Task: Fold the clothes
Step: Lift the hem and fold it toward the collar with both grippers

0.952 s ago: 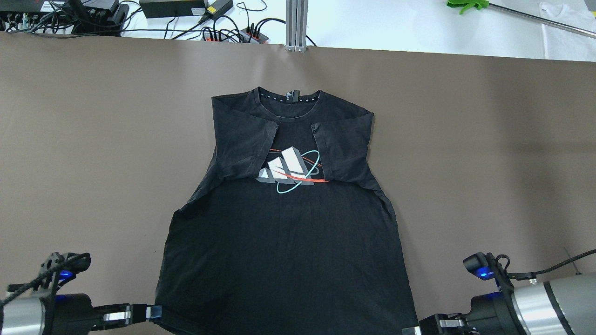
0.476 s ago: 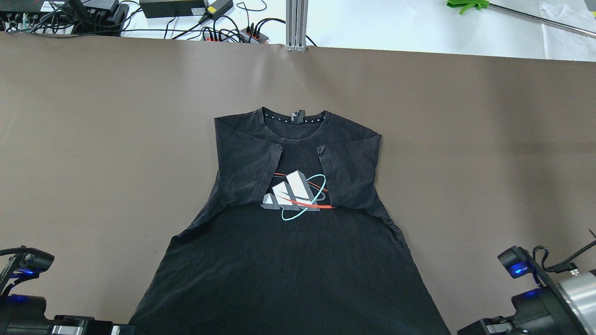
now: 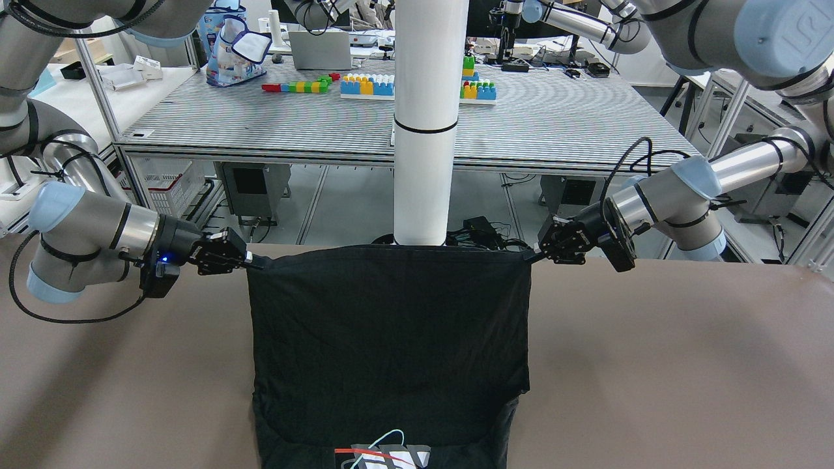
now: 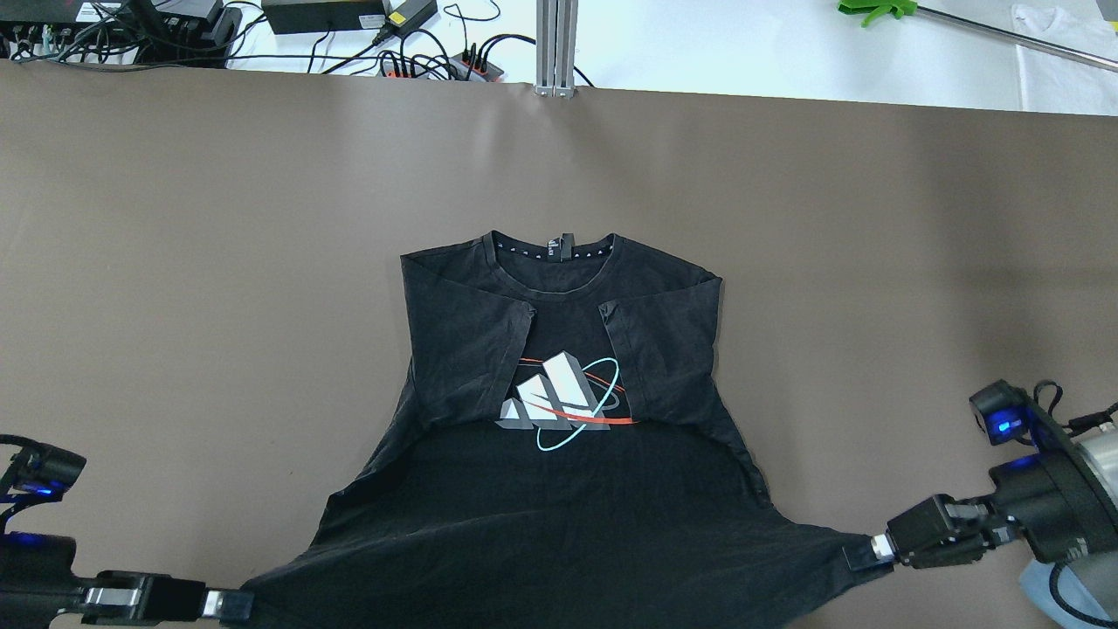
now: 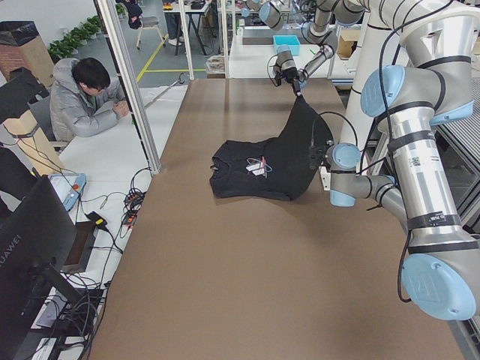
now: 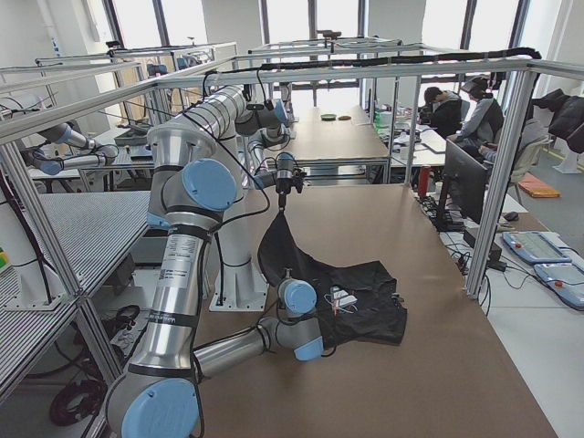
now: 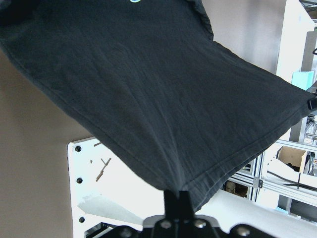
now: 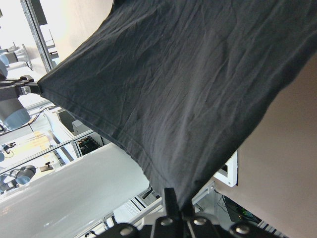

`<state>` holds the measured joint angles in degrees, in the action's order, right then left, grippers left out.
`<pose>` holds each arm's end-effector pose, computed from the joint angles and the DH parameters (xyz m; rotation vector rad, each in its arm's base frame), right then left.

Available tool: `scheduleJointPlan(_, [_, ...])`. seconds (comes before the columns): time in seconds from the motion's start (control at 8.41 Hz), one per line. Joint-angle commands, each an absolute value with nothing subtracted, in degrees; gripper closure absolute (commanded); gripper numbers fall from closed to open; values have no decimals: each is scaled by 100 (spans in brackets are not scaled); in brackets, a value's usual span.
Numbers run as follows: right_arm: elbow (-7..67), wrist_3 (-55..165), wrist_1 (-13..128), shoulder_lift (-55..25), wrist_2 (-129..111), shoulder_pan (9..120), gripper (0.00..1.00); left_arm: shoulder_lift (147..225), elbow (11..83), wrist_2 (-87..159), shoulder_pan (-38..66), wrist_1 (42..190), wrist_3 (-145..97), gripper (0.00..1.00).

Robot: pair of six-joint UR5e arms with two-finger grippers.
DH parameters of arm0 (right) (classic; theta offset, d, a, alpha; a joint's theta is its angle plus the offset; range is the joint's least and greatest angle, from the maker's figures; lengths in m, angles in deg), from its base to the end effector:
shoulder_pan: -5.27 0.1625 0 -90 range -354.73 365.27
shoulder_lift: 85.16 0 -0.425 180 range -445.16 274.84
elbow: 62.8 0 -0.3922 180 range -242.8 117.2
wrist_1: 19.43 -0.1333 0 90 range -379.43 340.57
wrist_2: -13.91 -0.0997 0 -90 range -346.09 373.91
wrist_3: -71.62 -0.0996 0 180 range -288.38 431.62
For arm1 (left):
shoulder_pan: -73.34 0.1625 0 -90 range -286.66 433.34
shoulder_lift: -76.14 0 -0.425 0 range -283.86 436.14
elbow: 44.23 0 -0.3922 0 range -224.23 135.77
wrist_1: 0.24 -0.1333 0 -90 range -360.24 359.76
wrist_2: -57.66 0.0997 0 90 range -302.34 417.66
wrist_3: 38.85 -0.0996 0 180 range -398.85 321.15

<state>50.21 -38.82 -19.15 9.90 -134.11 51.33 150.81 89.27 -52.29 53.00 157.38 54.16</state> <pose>-0.2116 -0.2899 0.3540 -0.2788 -1.7108 -0.1012 0.2622 -0.2031 0.2786 -0.0107 1.6658 -0.0175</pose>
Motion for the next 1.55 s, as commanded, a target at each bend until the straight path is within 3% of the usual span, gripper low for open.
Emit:
scheduleJointPlan(0.0, [4453,-3842,-1524,337,-13375,5562,100,15968,8124,-5220,4744,15639,5423,100])
scheduleJointPlan(0.24, [4251,-3816,-1092,-50,-12894,5572,100,16743,7296,-5264,4252,15621,5423,100])
scheduleJointPlan(0.48, [4004,-3790,-1064,-263,-12655,5580,100,17227,7205,-5317,3760,15018,5423,100])
scheduleJointPlan(0.83, [3654,-2976,-766,-272,-12075,5572,100,17467,7117,-5501,3187,14575,5423,100])
scheduleJointPlan(1.43, [3057,-2515,-361,-648,-11082,5616,100,17642,6223,-5213,3019,14592,5335,100])
